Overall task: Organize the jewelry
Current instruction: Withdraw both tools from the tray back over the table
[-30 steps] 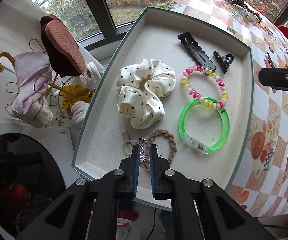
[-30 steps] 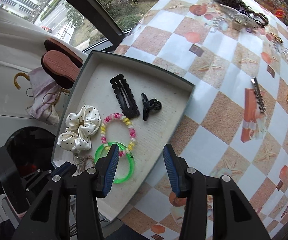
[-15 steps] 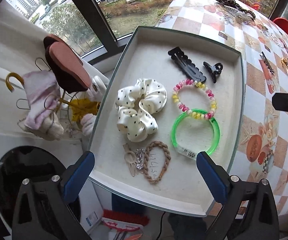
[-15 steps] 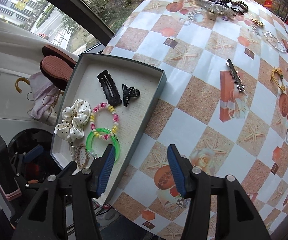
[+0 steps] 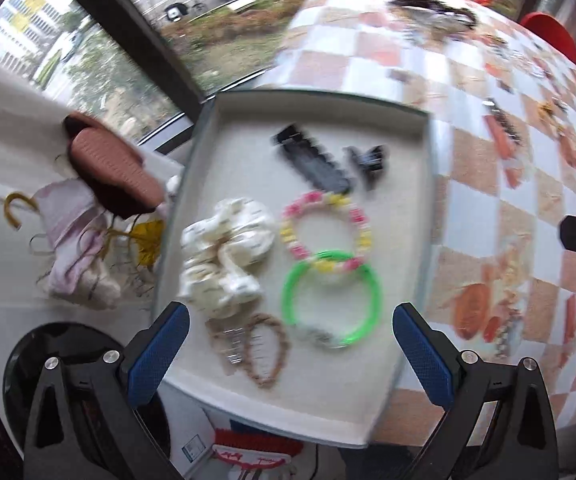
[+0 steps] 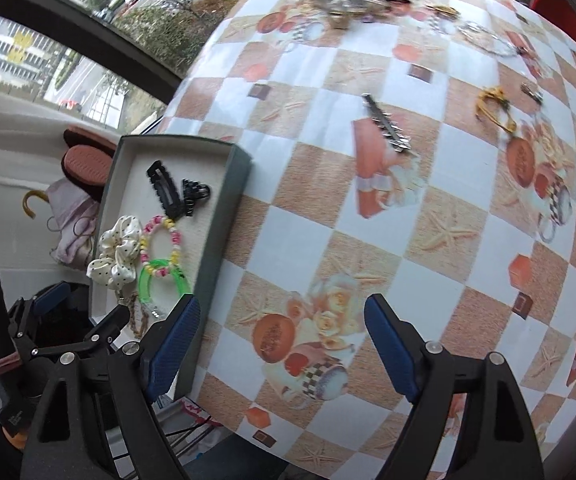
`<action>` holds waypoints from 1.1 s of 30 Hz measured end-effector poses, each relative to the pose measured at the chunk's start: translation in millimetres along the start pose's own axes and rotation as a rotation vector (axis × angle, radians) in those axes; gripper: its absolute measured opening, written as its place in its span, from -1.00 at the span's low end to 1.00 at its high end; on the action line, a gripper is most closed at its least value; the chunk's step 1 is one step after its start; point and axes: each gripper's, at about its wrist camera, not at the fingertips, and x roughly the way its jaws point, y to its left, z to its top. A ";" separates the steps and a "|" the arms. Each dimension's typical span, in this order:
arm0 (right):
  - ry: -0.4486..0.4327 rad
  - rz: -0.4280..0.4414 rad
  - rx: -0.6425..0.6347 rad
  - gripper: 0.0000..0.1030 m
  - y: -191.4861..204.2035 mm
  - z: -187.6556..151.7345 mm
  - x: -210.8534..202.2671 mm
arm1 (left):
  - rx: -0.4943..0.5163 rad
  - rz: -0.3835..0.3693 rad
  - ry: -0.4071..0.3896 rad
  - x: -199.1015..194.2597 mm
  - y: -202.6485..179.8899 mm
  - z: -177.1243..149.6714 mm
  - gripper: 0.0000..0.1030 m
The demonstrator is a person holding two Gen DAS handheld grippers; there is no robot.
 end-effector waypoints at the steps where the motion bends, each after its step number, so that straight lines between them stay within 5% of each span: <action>1: -0.003 -0.001 0.014 0.68 -7.0 -1.2 -1.4 | 0.011 -0.007 -0.003 -1.6 -6.5 2.1 1.00; 15: -0.054 0.003 0.175 0.70 -91.6 -13.8 -19.0 | 0.178 -0.103 -0.032 -19.2 -112.1 34.7 1.00; 21: -0.082 -0.013 0.224 0.70 -122.5 -11.3 -26.1 | 0.175 -0.123 -0.007 -14.1 -135.6 43.8 1.00; 33: 0.005 -0.076 0.256 0.70 -175.1 5.5 -22.6 | 0.134 -0.120 0.035 7.9 -163.4 71.4 1.00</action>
